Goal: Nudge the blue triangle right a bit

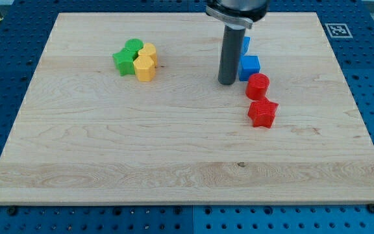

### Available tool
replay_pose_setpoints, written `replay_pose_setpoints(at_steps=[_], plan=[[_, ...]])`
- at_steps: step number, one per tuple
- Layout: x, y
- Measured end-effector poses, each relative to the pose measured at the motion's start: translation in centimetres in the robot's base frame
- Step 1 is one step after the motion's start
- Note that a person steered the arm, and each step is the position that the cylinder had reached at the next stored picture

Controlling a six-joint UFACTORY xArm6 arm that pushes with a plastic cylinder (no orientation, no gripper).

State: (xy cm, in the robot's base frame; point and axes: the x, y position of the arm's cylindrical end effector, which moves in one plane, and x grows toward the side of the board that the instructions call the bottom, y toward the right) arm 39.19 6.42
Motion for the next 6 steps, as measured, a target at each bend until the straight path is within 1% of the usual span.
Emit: replay_pose_setpoints(at_steps=[2, 4, 6], plan=[[-3.9, -1.8], [-7.7, 0.5], [-9.0, 0.7]])
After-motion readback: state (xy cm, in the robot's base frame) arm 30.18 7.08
